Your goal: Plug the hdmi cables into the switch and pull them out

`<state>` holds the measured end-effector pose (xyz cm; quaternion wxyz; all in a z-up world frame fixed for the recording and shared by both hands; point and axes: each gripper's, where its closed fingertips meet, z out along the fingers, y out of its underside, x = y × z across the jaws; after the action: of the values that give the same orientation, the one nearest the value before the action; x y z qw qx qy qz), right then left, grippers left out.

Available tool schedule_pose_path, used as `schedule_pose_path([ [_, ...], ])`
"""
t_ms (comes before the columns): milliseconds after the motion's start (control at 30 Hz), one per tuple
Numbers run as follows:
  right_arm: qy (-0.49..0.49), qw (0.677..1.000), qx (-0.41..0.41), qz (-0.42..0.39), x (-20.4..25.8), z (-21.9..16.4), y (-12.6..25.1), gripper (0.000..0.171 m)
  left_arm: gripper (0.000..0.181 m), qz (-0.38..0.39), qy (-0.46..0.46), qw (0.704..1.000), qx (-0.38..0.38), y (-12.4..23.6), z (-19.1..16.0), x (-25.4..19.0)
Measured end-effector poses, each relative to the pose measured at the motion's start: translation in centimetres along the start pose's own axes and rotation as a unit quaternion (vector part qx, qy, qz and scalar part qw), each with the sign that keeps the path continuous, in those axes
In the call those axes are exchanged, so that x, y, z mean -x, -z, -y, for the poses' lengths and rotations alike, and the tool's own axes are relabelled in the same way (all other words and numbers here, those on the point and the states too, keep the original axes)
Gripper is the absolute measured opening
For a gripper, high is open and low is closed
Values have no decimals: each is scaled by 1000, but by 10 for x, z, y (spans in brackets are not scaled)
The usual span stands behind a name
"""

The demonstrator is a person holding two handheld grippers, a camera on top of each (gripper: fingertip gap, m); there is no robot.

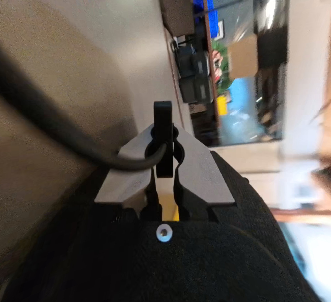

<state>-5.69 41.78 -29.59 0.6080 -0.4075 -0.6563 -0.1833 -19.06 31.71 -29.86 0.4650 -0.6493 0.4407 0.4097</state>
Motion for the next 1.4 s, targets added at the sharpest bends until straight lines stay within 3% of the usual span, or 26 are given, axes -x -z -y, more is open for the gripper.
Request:
schedule_pose_path([
  [67, -97, 995, -32, 1, -13, -4, 6, 11, 9, -10, 62, 998, 0, 14, -18, 3],
  [200, 33, 999, -26, 0, 5, 12, 2, 11, 9, 1, 11, 1000, -1, 14, -13, 0],
  [400, 17, 999, -29, -31, -12, 16, 5, 11, 9, 33, 33, 999, -27, 10, 1, 14],
  [567, 12, 995, -10, -97, -85, 31, 50, 12, 9, 35, 62, 996, -52, 7, 22, 16],
  [667, -9, 996, 25, -81, -126, 8, 79, 11, 9, 32, 40, 997, -61, 5, 30, 12],
  [733, 14, 995, 70, -72, -153, -27, 92, 11, 9, 30, 34, 997, -66, 5, 34, 10],
  [800, 40, 989, 139, -33, -170, -76, 99, 11, 9, 30, 33, 997, -66, 5, 34, 10],
  [900, 41, 964, 243, 99, -168, -154, 106, 12, 9, 26, 42, 997, -67, 5, 33, 10],
  [1033, -28, 880, 347, 322, -129, -222, 118, 12, 9, 22, 42, 997, -67, 5, 32, 9],
  [1100, -59, 826, 376, 417, -109, -238, 124, 12, 9, 19, 40, 997, -67, 5, 32, 8],
  [1200, -90, 782, 385, 482, -92, -250, 119, 12, 9, 14, 41, 997, -66, 5, 32, 7],
  [1300, -110, 759, 395, 506, -82, -258, 115, 12, 9, 11, 39, 997, -66, 5, 31, 5],
  [1400, -113, 756, 409, 498, -77, -267, 110, 17, 9, 7, 37, 997, -67, 5, 31, 4],
])
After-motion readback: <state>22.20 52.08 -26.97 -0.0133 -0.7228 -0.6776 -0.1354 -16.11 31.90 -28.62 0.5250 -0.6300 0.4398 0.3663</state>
